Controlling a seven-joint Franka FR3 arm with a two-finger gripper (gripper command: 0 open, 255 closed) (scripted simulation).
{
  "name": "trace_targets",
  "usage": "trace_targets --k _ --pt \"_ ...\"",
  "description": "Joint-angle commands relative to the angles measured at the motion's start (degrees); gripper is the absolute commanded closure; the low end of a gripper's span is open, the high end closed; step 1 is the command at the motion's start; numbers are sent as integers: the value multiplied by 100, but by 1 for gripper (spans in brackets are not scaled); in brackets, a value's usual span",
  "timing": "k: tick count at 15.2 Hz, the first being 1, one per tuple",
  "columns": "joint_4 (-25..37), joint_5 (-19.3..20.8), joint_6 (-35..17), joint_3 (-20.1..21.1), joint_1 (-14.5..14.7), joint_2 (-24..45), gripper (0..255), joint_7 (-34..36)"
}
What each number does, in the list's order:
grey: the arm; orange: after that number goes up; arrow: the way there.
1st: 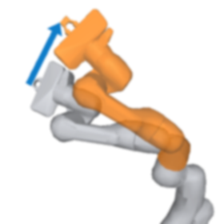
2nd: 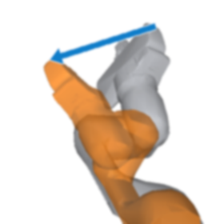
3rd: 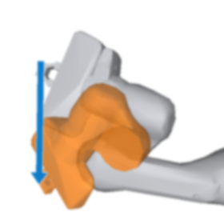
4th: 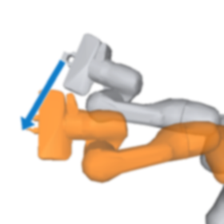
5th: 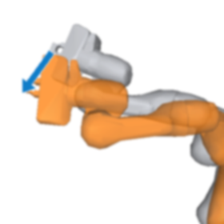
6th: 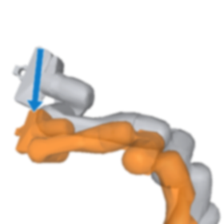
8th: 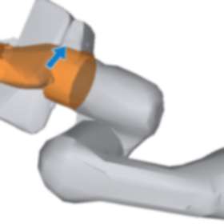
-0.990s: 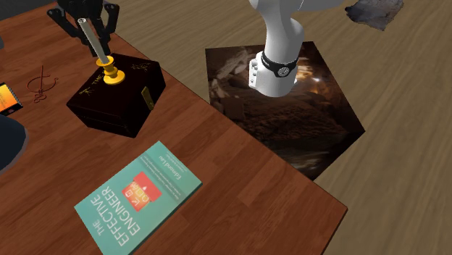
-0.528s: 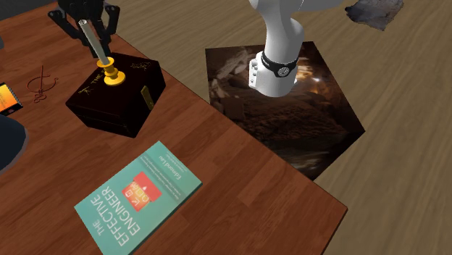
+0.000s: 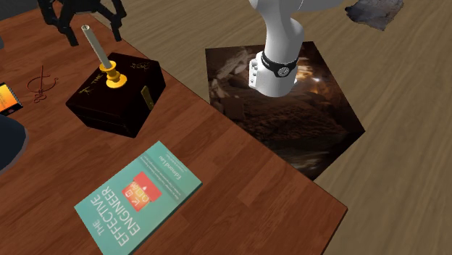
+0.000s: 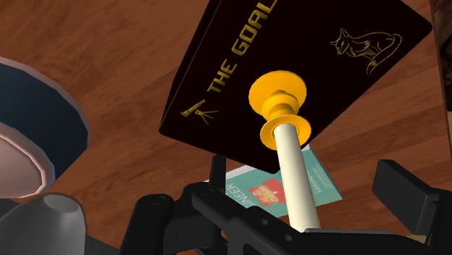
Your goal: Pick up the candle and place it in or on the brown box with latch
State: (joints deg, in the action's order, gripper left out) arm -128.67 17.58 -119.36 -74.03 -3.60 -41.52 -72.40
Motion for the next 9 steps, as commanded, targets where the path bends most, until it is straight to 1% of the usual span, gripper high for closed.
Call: trace_targets --k 1,2,9 --pt "215 -52 363 244 -174 -59 0 -3" --pt "319 -72 515 325 -230 -82 0 -10" --pt "320 -72 515 325 -230 -82 0 -10"
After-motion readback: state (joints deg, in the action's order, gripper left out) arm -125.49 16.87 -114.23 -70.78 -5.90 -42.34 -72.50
